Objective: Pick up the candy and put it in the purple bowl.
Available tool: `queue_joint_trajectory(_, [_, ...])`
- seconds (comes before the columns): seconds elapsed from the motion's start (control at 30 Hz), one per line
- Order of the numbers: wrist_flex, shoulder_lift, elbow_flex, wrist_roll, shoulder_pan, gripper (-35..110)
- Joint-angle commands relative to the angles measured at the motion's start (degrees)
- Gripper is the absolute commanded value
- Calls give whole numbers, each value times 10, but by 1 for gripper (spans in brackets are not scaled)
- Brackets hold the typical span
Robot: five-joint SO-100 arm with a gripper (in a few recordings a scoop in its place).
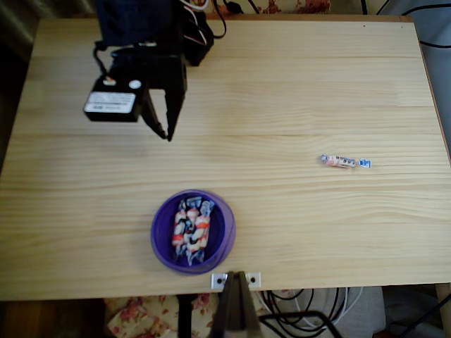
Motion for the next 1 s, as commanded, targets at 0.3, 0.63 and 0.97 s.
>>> queue_joint_trajectory(0.3, [16, 9, -68, 24, -9, -1])
queue_joint_trajectory(0.63, [107, -291, -397, 62, -73, -1])
queue_joint_trajectory(0.97, [206, -562, -614, -19, -247, -1])
